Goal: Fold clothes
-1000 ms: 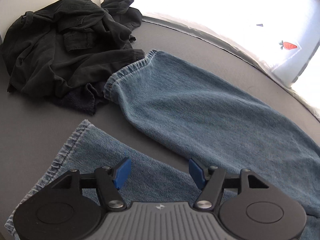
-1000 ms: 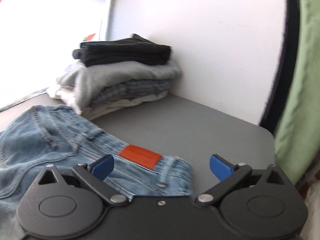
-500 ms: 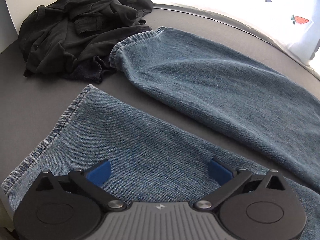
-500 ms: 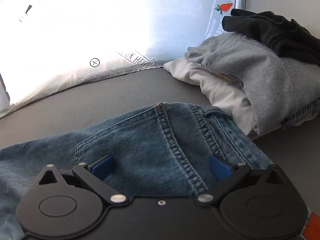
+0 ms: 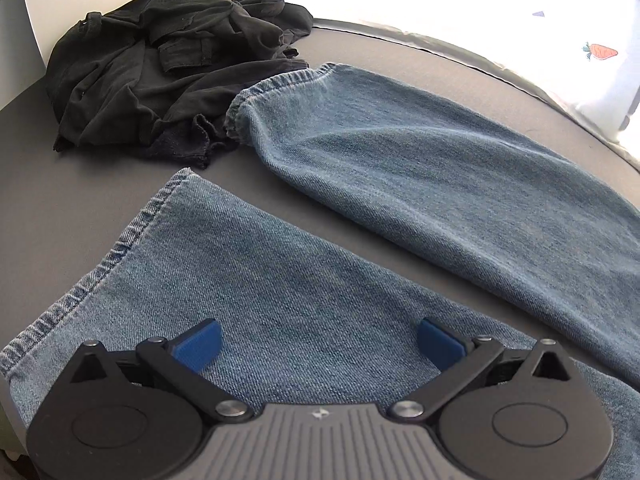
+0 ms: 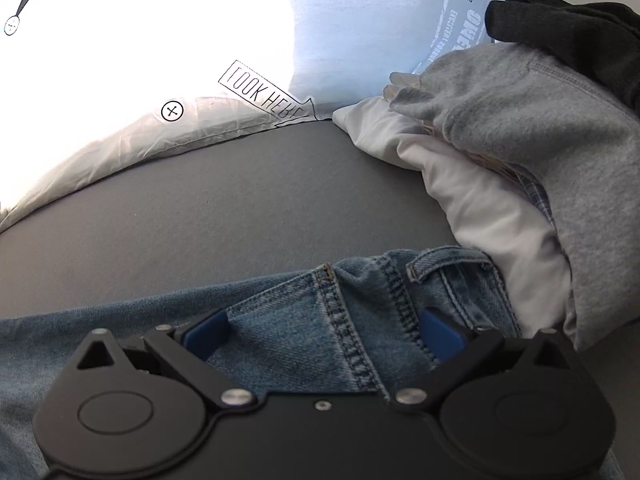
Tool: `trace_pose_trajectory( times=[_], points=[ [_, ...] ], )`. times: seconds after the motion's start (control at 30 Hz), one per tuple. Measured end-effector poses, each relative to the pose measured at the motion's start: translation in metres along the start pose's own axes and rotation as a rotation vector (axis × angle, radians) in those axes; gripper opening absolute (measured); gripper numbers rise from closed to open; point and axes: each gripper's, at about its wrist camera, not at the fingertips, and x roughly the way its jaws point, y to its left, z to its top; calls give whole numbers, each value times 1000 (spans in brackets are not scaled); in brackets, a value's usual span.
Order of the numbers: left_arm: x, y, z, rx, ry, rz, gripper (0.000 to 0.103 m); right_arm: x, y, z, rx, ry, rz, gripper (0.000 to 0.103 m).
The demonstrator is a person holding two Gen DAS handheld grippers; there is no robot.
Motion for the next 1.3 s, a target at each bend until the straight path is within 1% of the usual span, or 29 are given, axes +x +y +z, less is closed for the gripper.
trace_pose_trajectory(
  times=[0.1,0.2,0.27,0.33,0.37,0.43,0.53,0.57,0.7,0.77,0.83,0.93,0.97,1.03,1.07,1.13,1.2,1.27,1.3],
  points=[
    [-2,0,-5,7,-33,-4,103,-40,4,-9,-36,-66,24,103],
    [-5,0,-11,11,-62,-5,103,-94,-5,-34,51,-145,35,103],
    [-8,0,-12,25,-44,-9,103,-125,-22,-63,177,-168,100,103],
    [-14,0,-14,76,-25,-16,103,-156,-39,-91,304,-192,165,103],
    [-18,-2,-18,116,-32,-7,103,-171,-47,-106,363,-199,196,103],
    [-27,-4,-28,193,-48,12,103,-194,-57,-136,439,-176,229,103],
    [-39,-1,-44,231,-43,-11,103,-219,-73,-173,522,-149,198,103],
    [-41,1,-50,230,-37,-20,103,-229,-79,-185,579,-154,172,103],
    [-49,12,-69,146,-49,-50,103,-250,-110,-232,844,-172,210,103],
    [-50,13,-73,130,-64,-54,103,-251,-118,-246,916,-118,222,103],
    [-51,12,-76,129,-87,-53,103,-248,-122,-256,941,-68,217,99],
    [-53,14,-82,115,-122,-55,103,-251,-125,-265,996,-79,254,98],
    [-53,14,-84,110,-134,-56,103,-249,-126,-266,1009,-72,275,95],
    [-53,16,-88,102,-158,-59,103,-243,-128,-266,1029,-46,327,73],
    [-53,17,-89,100,-165,-61,103,-240,-127,-265,1036,-31,332,59],
    [-52,18,-90,97,-171,-65,103,-234,-125,-262,1051,-2,341,58],
    [-52,18,-90,96,-171,-67,103,-230,-122,-261,1054,14,315,54],
    [-53,19,-89,96,-158,-72,103,-230,-120,-260,1058,10,304,53],
    [-53,20,-87,102,-146,-79,103,-230,-120,-260,1054,13,292,48]
  ],
)
